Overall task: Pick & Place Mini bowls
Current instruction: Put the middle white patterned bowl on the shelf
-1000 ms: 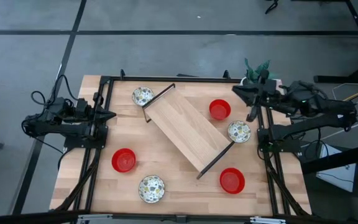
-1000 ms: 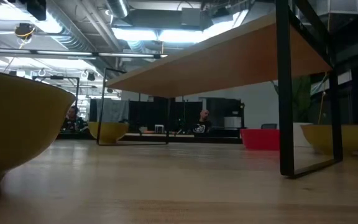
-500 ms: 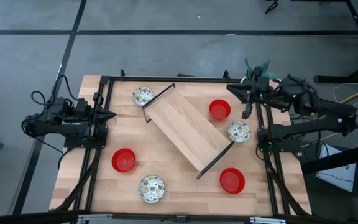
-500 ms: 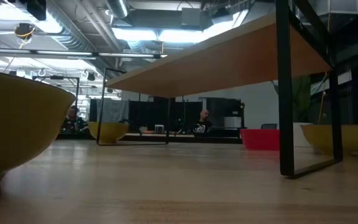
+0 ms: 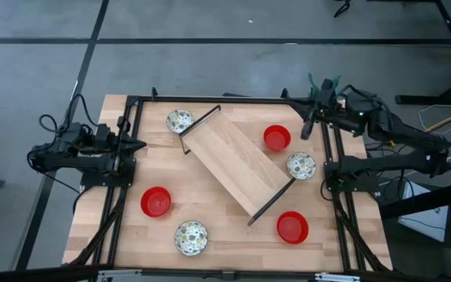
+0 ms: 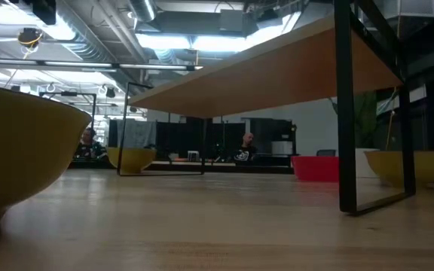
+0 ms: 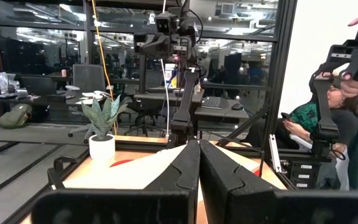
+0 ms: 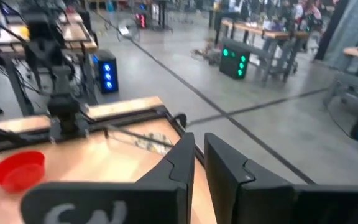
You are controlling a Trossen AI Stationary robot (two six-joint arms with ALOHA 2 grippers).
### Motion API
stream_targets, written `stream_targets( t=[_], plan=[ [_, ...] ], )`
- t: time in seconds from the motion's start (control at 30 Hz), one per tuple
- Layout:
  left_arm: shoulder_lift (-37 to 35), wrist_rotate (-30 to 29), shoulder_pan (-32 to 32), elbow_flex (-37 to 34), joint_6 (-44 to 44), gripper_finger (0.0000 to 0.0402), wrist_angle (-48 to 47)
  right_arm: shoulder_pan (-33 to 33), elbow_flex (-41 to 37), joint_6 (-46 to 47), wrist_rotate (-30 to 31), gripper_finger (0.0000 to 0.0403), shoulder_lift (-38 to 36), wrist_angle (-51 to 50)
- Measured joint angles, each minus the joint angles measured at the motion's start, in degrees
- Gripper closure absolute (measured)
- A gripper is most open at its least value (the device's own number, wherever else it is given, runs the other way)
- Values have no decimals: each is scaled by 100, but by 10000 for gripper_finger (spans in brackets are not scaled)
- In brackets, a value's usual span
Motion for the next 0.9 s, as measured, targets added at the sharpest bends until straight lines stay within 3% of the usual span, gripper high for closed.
stream_targets(
  t=[0.37, 0.9],
  plan=[
    [0, 0, 0, -1, 1, 398, 0, -178, -1, 134, -11, 363, 1, -1070],
    [1, 0, -2, 0, 0, 398, 0, -178, -1, 563, -483, 363, 0, -3300]
  ],
)
